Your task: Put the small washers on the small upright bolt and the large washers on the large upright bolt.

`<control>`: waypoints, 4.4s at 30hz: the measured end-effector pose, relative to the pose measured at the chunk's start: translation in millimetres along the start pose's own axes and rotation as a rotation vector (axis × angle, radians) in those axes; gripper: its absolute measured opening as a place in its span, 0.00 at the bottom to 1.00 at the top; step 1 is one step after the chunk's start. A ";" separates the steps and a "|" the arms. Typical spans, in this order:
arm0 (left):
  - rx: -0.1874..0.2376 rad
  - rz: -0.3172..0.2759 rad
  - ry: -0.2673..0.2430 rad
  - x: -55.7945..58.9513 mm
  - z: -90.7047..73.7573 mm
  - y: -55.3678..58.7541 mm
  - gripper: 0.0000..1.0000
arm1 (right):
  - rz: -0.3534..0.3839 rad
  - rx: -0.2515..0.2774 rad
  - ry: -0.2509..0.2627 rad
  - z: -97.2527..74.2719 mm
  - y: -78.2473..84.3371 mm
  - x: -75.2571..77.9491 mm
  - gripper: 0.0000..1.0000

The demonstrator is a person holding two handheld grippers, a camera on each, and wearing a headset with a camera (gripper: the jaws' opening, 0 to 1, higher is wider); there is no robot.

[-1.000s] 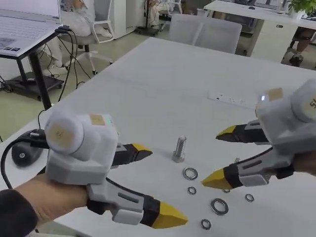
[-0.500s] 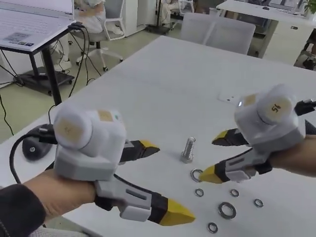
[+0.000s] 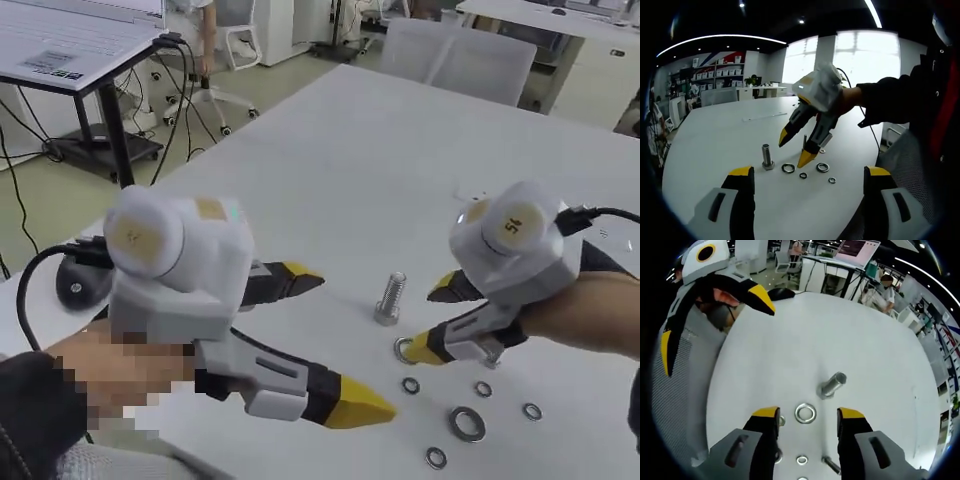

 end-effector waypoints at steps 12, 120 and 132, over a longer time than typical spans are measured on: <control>0.010 0.013 -0.053 -15.0 -4.1 -3.7 0.90 | -0.007 -0.071 -0.024 13.9 14.0 4.3 0.42; 0.056 0.012 -0.150 -25.4 -13.7 -4.3 0.88 | 0.027 -0.264 -0.143 -0.9 -2.5 10.0 0.24; 0.055 0.014 -0.139 -26.6 -11.7 -5.0 0.88 | 0.004 -0.198 -0.118 -36.5 -32.2 17.6 0.24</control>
Point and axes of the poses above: the centre of the closed fingertips' face, and the gripper's own axes: z roughly forward along the fingers, x roughly to its right, y roughly out of its underside, the point moved 7 cm from there along -z, roughly backward along the fingers, and after that the axes turned 11 degrees about x, right-handed, at the moved point
